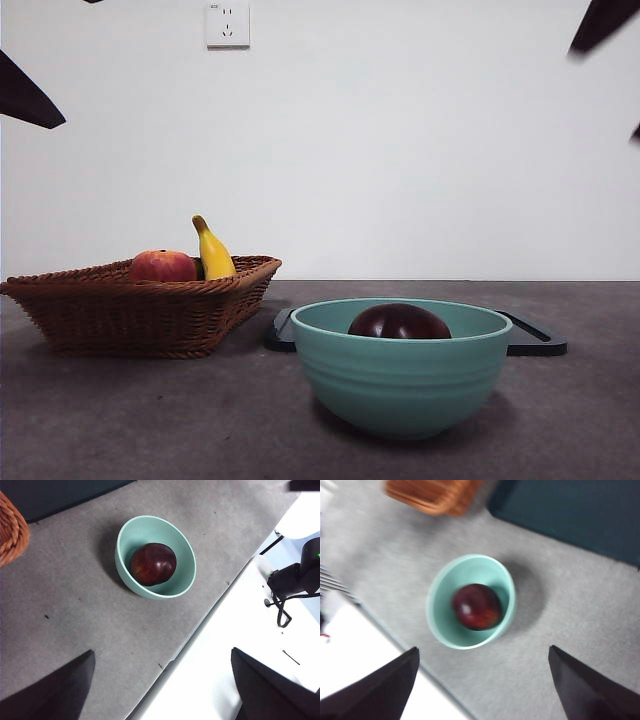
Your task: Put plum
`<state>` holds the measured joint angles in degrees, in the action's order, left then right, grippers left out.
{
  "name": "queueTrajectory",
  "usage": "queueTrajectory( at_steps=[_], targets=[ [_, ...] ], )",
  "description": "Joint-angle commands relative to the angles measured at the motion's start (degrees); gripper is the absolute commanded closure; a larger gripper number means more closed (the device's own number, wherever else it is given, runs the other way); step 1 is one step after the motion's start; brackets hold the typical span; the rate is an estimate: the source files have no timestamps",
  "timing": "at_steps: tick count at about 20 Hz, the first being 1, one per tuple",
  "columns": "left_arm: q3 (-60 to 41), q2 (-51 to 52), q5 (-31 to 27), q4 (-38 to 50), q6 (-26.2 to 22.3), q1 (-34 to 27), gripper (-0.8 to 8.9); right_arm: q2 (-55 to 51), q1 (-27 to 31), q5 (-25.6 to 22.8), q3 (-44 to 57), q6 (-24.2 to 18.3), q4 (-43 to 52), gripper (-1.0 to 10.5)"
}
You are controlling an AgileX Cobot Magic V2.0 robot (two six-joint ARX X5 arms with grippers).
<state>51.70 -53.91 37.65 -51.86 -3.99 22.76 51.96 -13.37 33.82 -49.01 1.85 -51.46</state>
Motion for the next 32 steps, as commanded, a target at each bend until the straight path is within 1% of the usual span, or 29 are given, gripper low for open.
queueTrajectory(
  at_steps=[1,5,7,10,13,16,19,22,28,32],
  targets=[
    [0.50,-0.22,0.33,0.48,-1.09,0.24,3.80,3.52,-4.00,-3.15,2.29,5.53,6.08,5.3],
    [0.50,-0.22,0.33,0.48,-1.11,0.24,3.79,11.08,-11.15,-10.29,4.85,8.44,14.82,5.3],
    [0.50,-0.22,0.33,0.59,-1.11,0.24,3.80,15.12,-14.10,-14.23,4.87,8.74,17.94,6.1],
    [0.50,-0.22,0.33,0.57,-1.09,0.24,3.80,20.26,-17.07,-19.12,4.87,9.84,21.92,6.2],
    [0.50,-0.22,0.33,0.57,-1.09,0.24,3.80,24.48,-19.02,-22.34,4.87,10.80,25.53,6.6],
    [0.50,-0.22,0.33,0.61,-1.11,0.24,3.80,27.50,-20.20,-23.43,4.87,11.23,27.52,7.2],
    [0.50,-0.22,0.33,0.63,-1.11,0.24,3.80,29.99,-21.14,-23.43,4.87,11.26,28.92,7.9],
    [0.50,-0.22,0.33,0.63,-1.14,0.24,3.80,30.03,-21.75,-23.41,4.87,11.21,30.14,9.3],
    [0.50,-0.22,0.33,0.68,-1.16,0.24,3.79,28.76,-21.81,-23.19,3.82,11.30,30.10,9.4],
    [0.50,-0.22,0.33,0.85,-1.16,0.24,3.79,27.34,-20.74,-23.41,-1.79,11.26,26.86,9.4]
  ],
)
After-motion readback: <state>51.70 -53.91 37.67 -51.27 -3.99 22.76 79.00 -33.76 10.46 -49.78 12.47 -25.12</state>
